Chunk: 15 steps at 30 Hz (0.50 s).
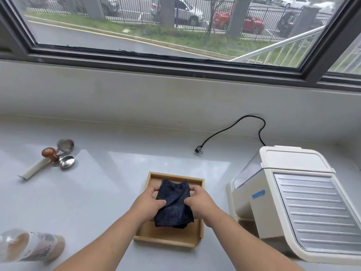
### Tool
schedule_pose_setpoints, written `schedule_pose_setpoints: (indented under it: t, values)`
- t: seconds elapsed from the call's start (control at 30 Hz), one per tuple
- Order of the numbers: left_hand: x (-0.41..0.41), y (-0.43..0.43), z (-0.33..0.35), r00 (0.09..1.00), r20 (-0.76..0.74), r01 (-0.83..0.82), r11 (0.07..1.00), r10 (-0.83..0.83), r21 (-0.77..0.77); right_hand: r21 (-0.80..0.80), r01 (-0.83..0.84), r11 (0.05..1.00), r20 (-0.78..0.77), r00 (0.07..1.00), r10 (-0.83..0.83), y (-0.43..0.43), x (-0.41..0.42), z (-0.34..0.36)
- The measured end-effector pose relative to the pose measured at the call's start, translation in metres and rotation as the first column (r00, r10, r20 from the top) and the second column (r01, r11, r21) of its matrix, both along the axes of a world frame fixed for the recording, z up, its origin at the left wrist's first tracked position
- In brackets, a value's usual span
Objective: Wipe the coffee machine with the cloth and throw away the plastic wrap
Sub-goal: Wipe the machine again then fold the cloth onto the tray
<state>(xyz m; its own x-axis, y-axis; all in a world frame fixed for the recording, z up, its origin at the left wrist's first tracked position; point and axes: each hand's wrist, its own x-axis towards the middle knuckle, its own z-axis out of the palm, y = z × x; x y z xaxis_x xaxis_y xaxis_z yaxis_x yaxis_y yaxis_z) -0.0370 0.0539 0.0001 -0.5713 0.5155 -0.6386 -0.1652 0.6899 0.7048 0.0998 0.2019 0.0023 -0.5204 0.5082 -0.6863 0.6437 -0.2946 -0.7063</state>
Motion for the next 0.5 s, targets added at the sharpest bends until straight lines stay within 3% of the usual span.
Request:
schedule_pose_setpoints:
  t: [0.23,0.5]
  values:
    - [-0.004,-0.004,-0.012,0.996,-0.073,0.037,0.997,-0.041,-0.060,-0.028,-0.027,0.999,0.046,0.999,0.028,-0.003,0.002,-0.009]
    - [-0.007,-0.012,0.002,0.983,-0.151,0.085,0.990,-0.102,-0.113,0.102,-0.108,0.989,0.132,0.987,0.094,-0.002,0.004,0.008]
